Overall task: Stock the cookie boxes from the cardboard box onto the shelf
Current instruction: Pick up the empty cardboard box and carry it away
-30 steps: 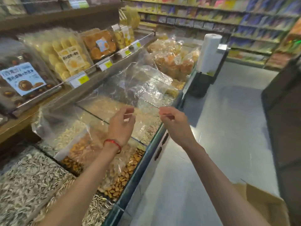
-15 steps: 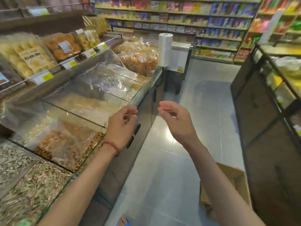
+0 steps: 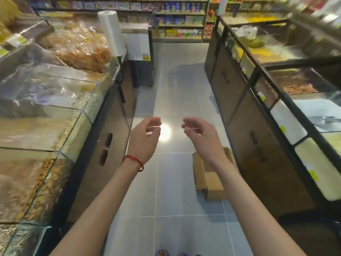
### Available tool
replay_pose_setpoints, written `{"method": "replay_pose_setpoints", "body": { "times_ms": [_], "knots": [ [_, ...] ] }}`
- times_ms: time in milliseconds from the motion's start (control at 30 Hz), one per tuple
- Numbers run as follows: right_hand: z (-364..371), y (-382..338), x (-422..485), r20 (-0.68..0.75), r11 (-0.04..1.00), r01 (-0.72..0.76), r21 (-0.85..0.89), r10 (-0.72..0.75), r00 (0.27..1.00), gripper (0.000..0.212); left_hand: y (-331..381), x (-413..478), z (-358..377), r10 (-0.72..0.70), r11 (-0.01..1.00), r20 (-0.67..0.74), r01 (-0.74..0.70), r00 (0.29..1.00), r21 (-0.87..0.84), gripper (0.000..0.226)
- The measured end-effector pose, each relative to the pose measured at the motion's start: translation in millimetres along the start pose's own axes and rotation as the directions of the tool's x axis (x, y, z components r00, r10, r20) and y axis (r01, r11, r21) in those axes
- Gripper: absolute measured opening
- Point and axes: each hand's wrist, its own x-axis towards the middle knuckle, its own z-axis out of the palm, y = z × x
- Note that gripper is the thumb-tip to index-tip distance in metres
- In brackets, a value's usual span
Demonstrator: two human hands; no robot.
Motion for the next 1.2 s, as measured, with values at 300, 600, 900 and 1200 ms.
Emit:
{"method": "replay_pose_setpoints", "body": {
  "times_ms": [300,600,900,1200],
  "knots": [
    [-92,120,31,-0.118,0.975,-0.22,-0.004,0.218,0.969,0.029,-27,36,136,-0.069,0.998,0.199,0.068,0.977,0.014,0.026],
    [-185,276,115,-0.076,0.923,-0.373,-0.098,0.367,0.927,0.03,-74,90,319,-0.292,0.956,0.185,0.28,0.938,0.089,0.024],
    [-212,466,147,-0.099,0.823,-0.541,-0.172,0.532,0.841,0.031,-199,94,464,-0.501,0.862,0.22,0.46,0.837,0.211,0.025],
    [-174,724,144,-0.125,0.75,-0.588,-0.303,0.58,0.805,0.034,-411,65,596,-0.6,0.786,0.257,0.498,0.757,0.367,0.035]
  ]
}}
